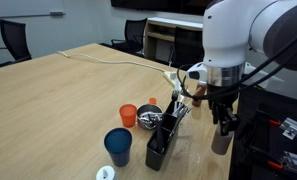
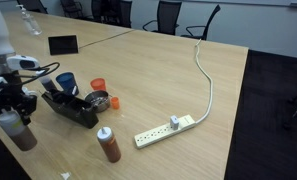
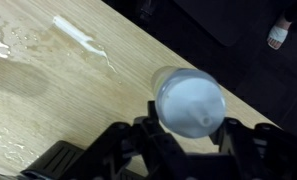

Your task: Move the sauce bottle on the left to the left

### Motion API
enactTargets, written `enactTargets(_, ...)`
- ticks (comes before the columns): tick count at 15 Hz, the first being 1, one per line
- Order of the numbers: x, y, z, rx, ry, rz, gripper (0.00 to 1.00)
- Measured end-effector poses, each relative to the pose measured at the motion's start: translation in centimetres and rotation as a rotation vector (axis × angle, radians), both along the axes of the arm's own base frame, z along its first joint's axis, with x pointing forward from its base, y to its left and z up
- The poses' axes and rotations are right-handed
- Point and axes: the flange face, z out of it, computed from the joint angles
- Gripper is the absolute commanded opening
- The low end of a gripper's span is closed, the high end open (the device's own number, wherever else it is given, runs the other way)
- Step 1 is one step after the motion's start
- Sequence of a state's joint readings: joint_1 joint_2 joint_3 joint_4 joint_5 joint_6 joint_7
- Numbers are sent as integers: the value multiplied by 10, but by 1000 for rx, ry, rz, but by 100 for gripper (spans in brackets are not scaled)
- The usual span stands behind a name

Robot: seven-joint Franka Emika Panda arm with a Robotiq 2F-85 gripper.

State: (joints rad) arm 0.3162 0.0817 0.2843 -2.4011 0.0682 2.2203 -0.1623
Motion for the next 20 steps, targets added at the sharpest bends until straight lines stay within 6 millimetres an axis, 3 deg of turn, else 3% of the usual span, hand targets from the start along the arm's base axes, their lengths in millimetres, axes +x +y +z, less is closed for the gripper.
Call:
enactTargets(4, -9, 53, -18, -40, 23, 107, 23)
enactTargets(9, 3, 97, -40, -81, 27, 222, 23)
enactTargets(13, 18, 114, -61, -110, 56, 265, 23)
enactTargets(19, 32, 126, -90, -115, 97, 271, 23)
enactTargets(20, 35, 128, -91, -112, 97, 271, 31)
